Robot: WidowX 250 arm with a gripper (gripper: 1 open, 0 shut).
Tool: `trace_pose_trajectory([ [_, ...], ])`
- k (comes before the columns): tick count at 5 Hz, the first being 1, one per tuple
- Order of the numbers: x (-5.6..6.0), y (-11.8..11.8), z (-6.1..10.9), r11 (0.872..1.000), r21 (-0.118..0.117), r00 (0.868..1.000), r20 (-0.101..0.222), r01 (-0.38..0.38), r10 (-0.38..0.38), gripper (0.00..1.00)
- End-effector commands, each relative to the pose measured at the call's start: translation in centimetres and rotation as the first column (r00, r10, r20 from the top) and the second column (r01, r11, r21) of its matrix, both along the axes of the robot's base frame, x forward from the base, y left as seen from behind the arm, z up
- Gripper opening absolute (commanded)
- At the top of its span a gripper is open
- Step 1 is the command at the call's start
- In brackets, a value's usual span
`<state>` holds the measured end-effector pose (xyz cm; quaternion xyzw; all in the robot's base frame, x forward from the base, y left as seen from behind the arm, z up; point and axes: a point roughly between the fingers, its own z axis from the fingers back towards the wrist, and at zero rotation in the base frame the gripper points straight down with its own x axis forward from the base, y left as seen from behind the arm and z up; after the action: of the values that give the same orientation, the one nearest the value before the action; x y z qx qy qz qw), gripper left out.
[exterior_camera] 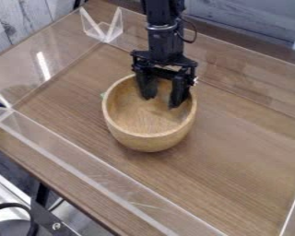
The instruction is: Remove the green block from inside the brown bowl and put it on the table
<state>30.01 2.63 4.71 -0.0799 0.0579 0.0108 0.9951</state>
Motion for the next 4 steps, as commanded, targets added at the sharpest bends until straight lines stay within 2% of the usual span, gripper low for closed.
trace_pose_trajectory([
  [1,1.6,0.2,2.3,1.000,0.008,0.995,0.097,0.026,-0.026,1.00],
  [4,2.2,-1.1,0.5,0.998,0.038,0.994,0.095,0.049,-0.053,1.00],
])
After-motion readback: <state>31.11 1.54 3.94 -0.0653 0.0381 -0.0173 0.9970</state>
